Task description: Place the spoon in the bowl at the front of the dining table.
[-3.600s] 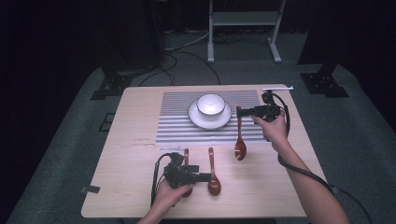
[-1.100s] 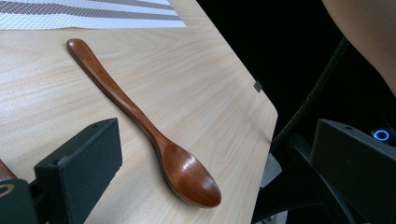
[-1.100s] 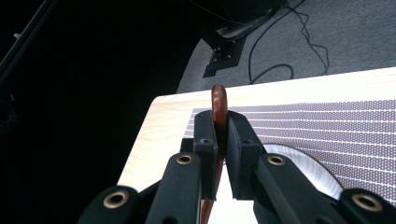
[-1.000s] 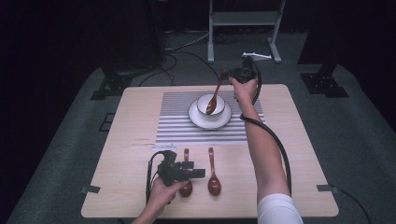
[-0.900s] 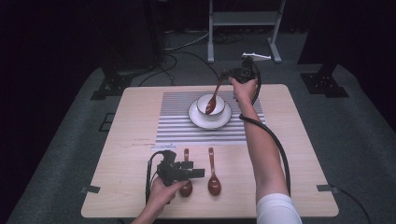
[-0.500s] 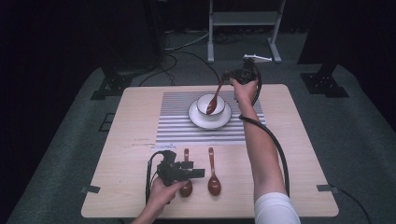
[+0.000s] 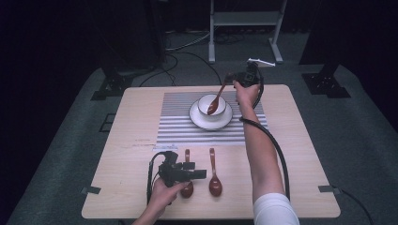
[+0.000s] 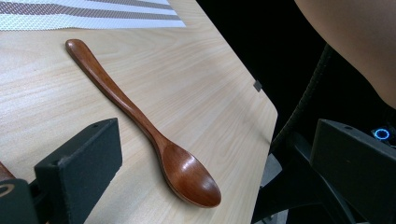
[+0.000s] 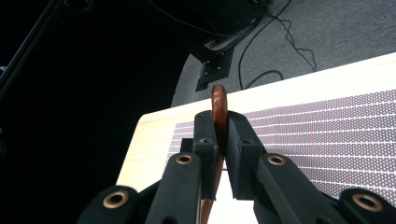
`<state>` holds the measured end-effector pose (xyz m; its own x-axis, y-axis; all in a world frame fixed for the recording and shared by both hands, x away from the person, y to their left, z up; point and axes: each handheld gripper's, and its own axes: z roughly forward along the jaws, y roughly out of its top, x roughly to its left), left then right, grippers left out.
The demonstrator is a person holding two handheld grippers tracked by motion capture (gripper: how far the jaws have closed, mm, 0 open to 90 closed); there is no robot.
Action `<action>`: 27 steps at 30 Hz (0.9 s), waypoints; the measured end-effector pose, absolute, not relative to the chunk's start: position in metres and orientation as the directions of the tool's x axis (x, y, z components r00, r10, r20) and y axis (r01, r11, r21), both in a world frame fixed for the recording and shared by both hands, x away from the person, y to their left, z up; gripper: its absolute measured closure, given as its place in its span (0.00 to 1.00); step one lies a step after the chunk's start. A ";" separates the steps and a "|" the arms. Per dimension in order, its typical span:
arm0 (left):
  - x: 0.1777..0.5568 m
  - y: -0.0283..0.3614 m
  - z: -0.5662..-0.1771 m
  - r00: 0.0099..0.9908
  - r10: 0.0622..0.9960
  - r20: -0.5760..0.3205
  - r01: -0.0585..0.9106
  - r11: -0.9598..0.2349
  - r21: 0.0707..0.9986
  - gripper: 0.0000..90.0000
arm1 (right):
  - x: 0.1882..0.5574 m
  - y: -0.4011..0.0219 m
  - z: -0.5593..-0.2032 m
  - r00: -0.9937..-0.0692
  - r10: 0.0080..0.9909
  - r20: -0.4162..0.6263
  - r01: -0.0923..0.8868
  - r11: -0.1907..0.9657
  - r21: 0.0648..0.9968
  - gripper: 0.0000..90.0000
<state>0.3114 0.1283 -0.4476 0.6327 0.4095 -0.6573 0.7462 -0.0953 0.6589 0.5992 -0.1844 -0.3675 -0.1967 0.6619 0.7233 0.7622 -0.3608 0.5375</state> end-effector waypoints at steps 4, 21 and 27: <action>0.311 0.128 -0.447 0.633 0.409 -0.657 0.746 -0.095 0.659 0.01 | 0.599 -0.185 -0.367 -0.194 0.656 0.729 0.757 -0.373 0.537 0.92; 0.311 0.128 -0.447 0.632 0.410 -0.658 0.747 -0.093 0.659 0.01 | 0.597 -0.185 -0.382 -0.185 0.688 0.702 0.762 -0.351 0.544 0.91; 0.311 0.128 -0.447 0.632 0.412 -0.656 0.746 -0.095 0.659 0.01 | 0.596 -0.188 -0.389 -0.179 0.691 0.701 0.772 -0.343 0.536 0.90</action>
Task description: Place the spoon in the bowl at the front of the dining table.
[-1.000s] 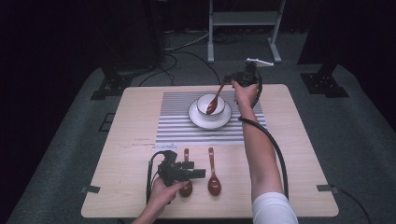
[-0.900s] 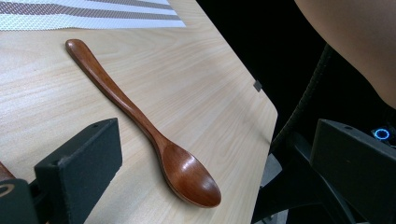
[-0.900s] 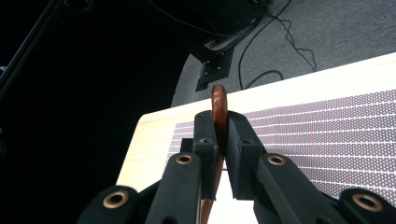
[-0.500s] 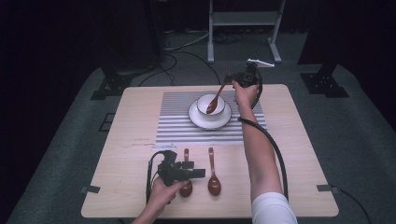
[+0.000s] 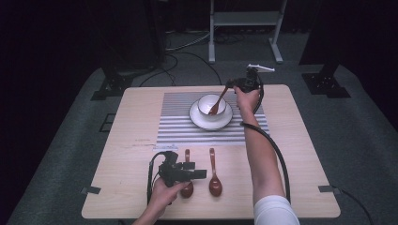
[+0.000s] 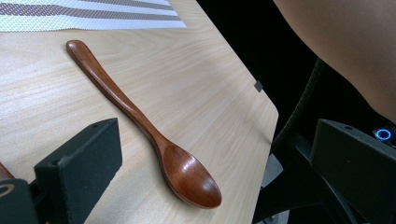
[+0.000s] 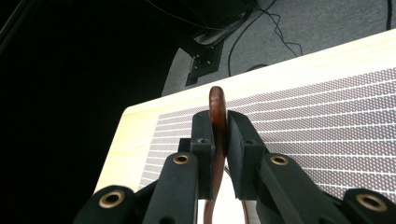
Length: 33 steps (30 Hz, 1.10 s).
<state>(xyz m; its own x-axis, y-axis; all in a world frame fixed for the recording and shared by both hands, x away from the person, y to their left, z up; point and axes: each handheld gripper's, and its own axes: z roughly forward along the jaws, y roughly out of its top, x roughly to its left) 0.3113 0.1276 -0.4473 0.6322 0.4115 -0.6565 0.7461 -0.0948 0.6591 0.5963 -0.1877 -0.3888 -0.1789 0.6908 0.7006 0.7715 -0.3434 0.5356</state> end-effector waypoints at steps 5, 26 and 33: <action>0.312 0.127 -0.448 0.629 0.414 -0.658 0.748 -0.092 0.658 0.01 | 0.595 -0.189 -0.393 -0.177 0.697 0.695 0.774 -0.338 0.535 0.90; 0.312 0.124 -0.447 0.630 0.424 -0.650 0.745 -0.094 0.661 0.01 | 0.586 -0.206 -0.404 -0.171 0.680 0.713 0.799 -0.327 0.504 0.82; 0.312 0.123 -0.448 0.630 0.427 -0.649 0.746 -0.100 0.658 0.01 | 0.582 -0.211 -0.404 -0.177 0.679 0.713 0.806 -0.315 0.501 0.78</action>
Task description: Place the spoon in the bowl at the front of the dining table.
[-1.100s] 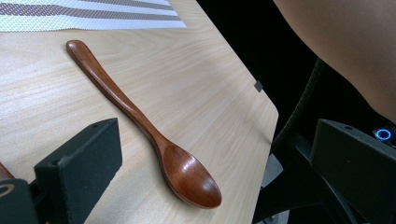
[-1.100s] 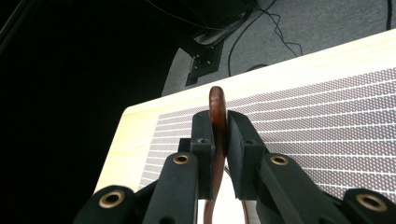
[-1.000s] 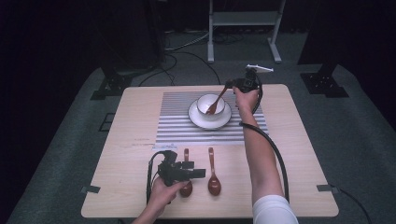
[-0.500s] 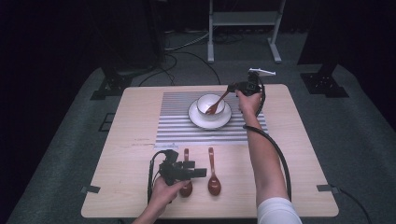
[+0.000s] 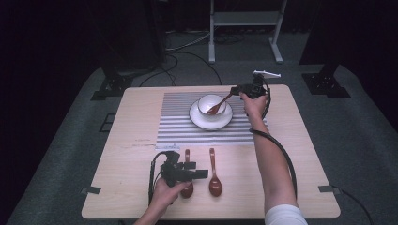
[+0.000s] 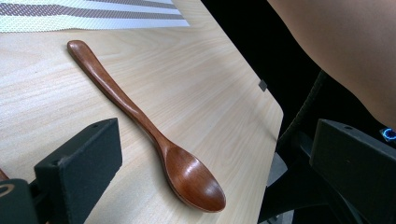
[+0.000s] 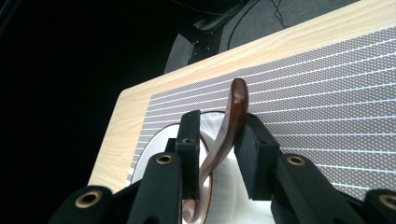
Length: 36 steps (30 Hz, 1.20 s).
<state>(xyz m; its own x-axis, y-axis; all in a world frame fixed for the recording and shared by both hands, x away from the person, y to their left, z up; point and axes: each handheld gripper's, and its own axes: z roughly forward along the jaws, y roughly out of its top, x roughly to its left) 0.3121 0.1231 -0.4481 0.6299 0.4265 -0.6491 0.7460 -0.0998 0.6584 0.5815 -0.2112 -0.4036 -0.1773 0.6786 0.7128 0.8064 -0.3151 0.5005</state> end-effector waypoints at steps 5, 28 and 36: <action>0.313 0.125 -0.448 0.628 0.430 -0.648 0.746 -0.095 0.659 0.01 | 0.578 -0.214 -0.405 -0.184 0.674 0.715 0.809 -0.309 0.500 0.75; 0.311 0.124 -0.448 0.632 0.436 -0.641 0.741 -0.100 0.663 0.01 | 0.552 -0.228 -0.398 -0.233 0.659 0.715 0.811 -0.274 0.517 0.63; 0.311 0.123 -0.449 0.632 0.439 -0.638 0.741 -0.102 0.664 0.01 | 0.541 -0.233 -0.401 -0.252 0.650 0.717 0.814 -0.258 0.520 0.61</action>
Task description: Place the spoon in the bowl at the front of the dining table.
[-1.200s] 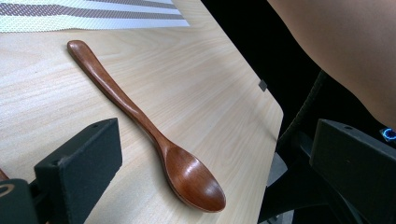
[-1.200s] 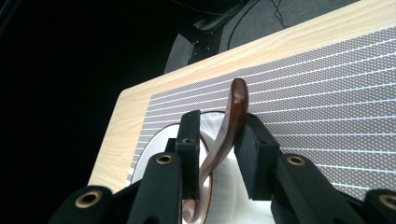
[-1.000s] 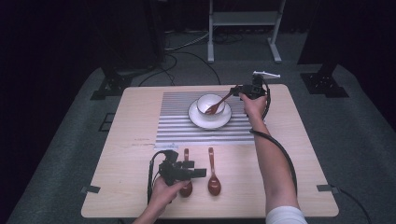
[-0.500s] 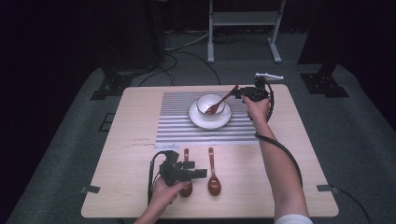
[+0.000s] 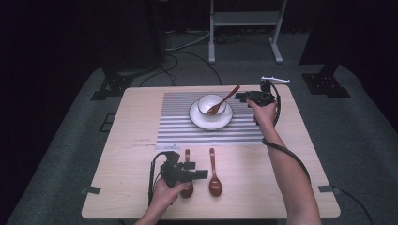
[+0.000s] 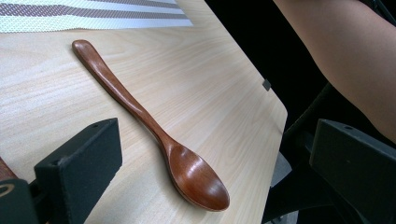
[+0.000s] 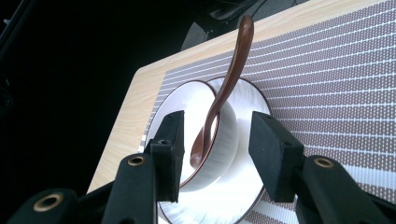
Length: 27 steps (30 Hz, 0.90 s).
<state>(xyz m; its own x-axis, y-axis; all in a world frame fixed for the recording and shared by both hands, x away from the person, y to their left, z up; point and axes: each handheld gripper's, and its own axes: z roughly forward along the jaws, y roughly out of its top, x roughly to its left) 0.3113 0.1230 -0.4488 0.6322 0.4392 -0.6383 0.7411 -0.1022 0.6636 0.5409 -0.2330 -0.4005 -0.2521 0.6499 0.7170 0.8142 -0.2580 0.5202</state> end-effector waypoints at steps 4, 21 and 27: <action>0.312 0.123 -0.449 0.632 0.441 -0.637 0.741 -0.103 0.663 0.01 | 0.536 -0.234 -0.400 -0.265 0.640 0.721 0.818 -0.248 0.520 0.60; 0.312 0.121 -0.451 0.629 0.450 -0.634 0.743 -0.109 0.660 0.01 | 0.511 -0.230 -0.406 -0.337 0.625 0.704 0.836 -0.145 0.529 0.57; 0.312 0.121 -0.451 0.627 0.453 -0.633 0.744 -0.109 0.659 0.01 | 0.503 -0.235 -0.408 -0.343 0.629 0.698 0.840 -0.127 0.528 0.56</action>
<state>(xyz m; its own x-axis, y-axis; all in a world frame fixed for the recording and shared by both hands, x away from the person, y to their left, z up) 0.3119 0.1208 -0.4511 0.6272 0.4532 -0.6335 0.7442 -0.1085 0.6591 0.5034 -0.2347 -0.4077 -0.3431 0.6288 0.6977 0.8400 -0.1270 0.5276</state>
